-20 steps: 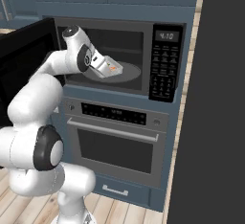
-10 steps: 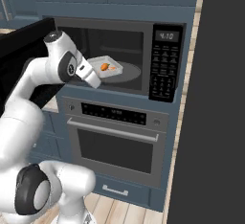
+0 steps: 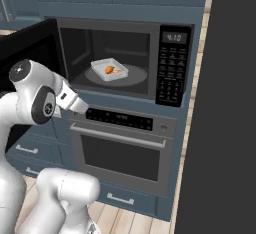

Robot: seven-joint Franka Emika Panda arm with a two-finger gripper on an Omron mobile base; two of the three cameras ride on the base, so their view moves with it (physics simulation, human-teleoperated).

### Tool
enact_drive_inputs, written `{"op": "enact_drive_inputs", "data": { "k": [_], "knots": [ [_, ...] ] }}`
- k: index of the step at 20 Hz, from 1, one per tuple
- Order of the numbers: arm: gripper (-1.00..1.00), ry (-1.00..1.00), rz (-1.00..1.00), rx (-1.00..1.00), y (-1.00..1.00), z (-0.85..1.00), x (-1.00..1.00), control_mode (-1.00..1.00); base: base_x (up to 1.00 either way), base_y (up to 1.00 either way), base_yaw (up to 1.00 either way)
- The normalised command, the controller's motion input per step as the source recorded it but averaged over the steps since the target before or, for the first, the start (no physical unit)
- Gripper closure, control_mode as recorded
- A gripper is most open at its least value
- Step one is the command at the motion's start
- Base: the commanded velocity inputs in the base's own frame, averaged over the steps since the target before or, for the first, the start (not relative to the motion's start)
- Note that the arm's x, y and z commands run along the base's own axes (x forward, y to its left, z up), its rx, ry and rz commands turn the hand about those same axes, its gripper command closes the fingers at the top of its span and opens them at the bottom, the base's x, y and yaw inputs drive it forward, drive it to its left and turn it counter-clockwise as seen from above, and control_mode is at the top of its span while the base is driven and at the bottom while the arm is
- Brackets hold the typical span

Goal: Place the tupperware containing the shrimp and carrot meal in the microwave. Close the microwave door and press the start button to reheat the meal.

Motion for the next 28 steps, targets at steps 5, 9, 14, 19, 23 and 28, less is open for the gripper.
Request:
{"op": "enact_drive_inputs", "data": {
  "k": [5,9,14,19,23,28],
  "knots": [
    [-1.0,-0.01,0.22,-0.14,0.32,0.47,-0.9,-1.0,0.0,0.0,0.0],
    [-1.0,0.0,0.24,-0.23,0.09,0.51,-0.88,-1.0,0.0,0.0,0.0],
    [-1.0,0.02,0.26,-0.37,0.28,0.34,-0.7,-1.0,0.0,0.0,0.0],
    [-1.0,0.08,0.24,-0.46,0.52,0.13,-0.32,-1.0,0.0,0.0,0.0],
    [-1.0,0.02,0.13,-0.45,0.57,0.02,-0.15,-1.0,0.0,0.0,0.0],
    [-1.0,0.0,0.03,-0.5,0.51,0.0,-0.29,-1.0,0.0,0.0,0.0]
  ]
}}
